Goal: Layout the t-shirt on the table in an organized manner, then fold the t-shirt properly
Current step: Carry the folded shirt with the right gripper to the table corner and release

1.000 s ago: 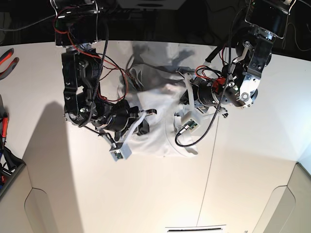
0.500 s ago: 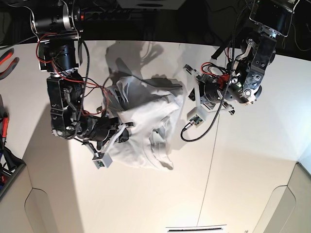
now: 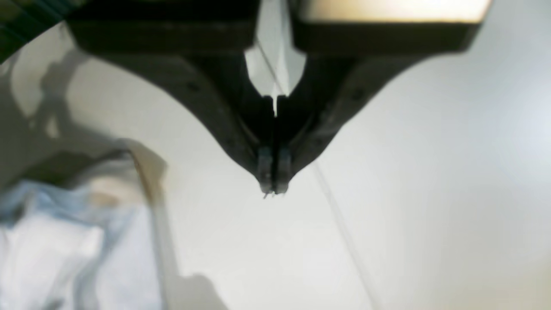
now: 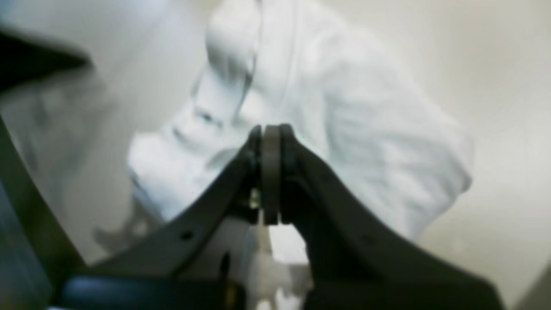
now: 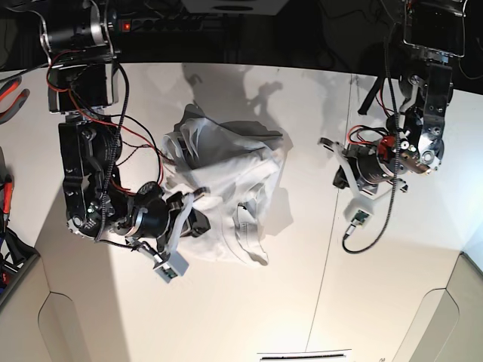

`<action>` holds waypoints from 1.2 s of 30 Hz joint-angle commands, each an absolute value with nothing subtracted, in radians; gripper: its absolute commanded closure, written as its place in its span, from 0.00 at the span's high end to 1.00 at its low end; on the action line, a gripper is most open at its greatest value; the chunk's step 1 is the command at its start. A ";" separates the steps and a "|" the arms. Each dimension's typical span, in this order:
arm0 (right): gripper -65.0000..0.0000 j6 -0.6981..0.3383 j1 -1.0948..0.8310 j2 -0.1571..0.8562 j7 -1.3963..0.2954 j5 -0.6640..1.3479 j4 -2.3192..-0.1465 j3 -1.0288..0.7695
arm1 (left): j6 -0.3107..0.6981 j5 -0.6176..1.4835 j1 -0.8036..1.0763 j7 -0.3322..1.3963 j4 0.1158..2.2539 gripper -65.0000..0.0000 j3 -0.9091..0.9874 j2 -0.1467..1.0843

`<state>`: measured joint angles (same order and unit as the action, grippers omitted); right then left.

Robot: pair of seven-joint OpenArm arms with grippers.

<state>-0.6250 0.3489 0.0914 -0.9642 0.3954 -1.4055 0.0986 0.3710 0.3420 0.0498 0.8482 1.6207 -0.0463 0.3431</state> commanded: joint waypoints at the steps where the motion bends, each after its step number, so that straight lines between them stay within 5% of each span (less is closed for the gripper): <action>1: 0.00 -0.637 0.383 0.119 -0.943 0.398 -1.423 0.134 | 0.370 0.359 0.036 0.834 1.635 0.00 -0.025 0.349; 7: 0.00 -0.645 0.459 0.223 -0.846 0.329 -1.395 0.426 | 0.371 0.380 0.036 0.834 1.635 0.00 0.004 0.349; 19: 0.00 -0.651 0.638 0.227 -0.667 0.191 -1.039 0.700 | 0.370 0.385 0.037 0.835 1.635 0.00 0.004 0.349; 26: 0.00 -0.598 0.593 0.227 -0.646 0.205 -0.880 0.699 | 0.370 0.385 0.036 0.835 1.635 0.00 0.004 0.349; 33: 0.00 -0.310 0.420 0.205 -0.697 0.127 -0.857 0.509 | 0.370 0.385 0.036 0.834 1.635 0.00 0.004 0.349; 36: 0.00 -0.264 0.369 0.182 -0.704 0.104 -0.857 0.346 | 0.370 0.385 0.036 0.834 1.635 0.00 0.004 0.349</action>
<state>-0.3435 0.3866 0.1471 -0.5789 0.2230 -0.8803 0.3424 0.3706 0.3763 0.0502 0.8490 1.6207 -0.0006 0.3408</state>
